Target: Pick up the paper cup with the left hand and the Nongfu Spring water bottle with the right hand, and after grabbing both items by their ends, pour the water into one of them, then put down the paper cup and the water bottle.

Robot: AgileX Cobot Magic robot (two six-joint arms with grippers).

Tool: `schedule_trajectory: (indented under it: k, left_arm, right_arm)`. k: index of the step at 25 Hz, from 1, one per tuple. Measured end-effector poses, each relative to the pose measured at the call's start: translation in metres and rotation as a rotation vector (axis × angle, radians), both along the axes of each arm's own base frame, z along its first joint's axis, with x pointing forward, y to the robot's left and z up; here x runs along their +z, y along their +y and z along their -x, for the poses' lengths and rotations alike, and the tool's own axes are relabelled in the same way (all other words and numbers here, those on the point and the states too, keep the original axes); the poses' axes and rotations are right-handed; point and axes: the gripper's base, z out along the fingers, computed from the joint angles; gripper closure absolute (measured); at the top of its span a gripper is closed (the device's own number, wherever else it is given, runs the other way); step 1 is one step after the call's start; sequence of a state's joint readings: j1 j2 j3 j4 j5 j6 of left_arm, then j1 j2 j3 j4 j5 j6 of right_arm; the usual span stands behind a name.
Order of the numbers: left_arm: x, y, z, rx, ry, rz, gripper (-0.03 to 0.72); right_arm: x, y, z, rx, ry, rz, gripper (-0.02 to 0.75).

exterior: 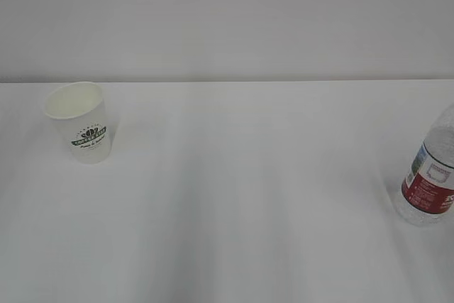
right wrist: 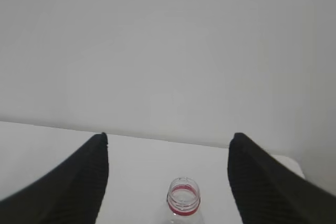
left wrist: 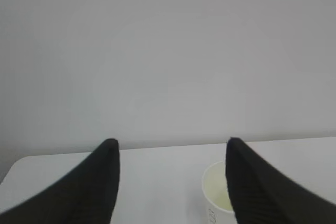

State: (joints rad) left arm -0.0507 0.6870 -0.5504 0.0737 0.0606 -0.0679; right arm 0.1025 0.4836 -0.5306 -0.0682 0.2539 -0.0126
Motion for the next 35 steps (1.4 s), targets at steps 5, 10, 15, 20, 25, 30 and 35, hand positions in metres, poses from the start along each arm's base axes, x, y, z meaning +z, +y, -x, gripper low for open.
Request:
schedule_trajectory:
  k: [5, 10, 15, 20, 25, 30, 35]
  left_arm:
    - [-0.005, -0.001, -0.013, -0.003, 0.013, 0.0, 0.223]
    - [-0.011, -0.002, -0.027, -0.008, 0.019, -0.001, 0.225]
    - [-0.015, -0.004, -0.042, -0.017, -0.008, -0.003, 0.226]
    - [-0.022, -0.004, -0.052, -0.019, 0.012, -0.005, 0.226]
    - [-0.028, -0.005, -0.059, -0.022, 0.03, -0.007, 0.227]
    - [-0.032, -0.005, -0.063, -0.022, 0.048, -0.009, 0.228]
    - [-0.031, -0.005, -0.063, -0.024, 0.031, -0.007, 0.228]
  right_arm:
    - [-0.002, 0.0, -0.009, -0.002, 0.009, 0.042, 0.203]
    - [-0.006, 0.0, -0.018, -0.005, 0.042, 0.104, 0.203]
    - [-0.011, 0.001, -0.027, -0.003, 0.075, 0.124, 0.203]
    - [-0.012, 0.002, -0.034, 0.004, 0.067, 0.127, 0.204]
    - [-0.012, 0.004, -0.042, 0.014, 0.045, 0.129, 0.203]
    - [-0.007, 0.005, -0.045, 0.024, -0.013, 0.125, 0.203]
    - [-0.009, 0.006, -0.045, 0.025, -0.016, 0.124, 0.203]
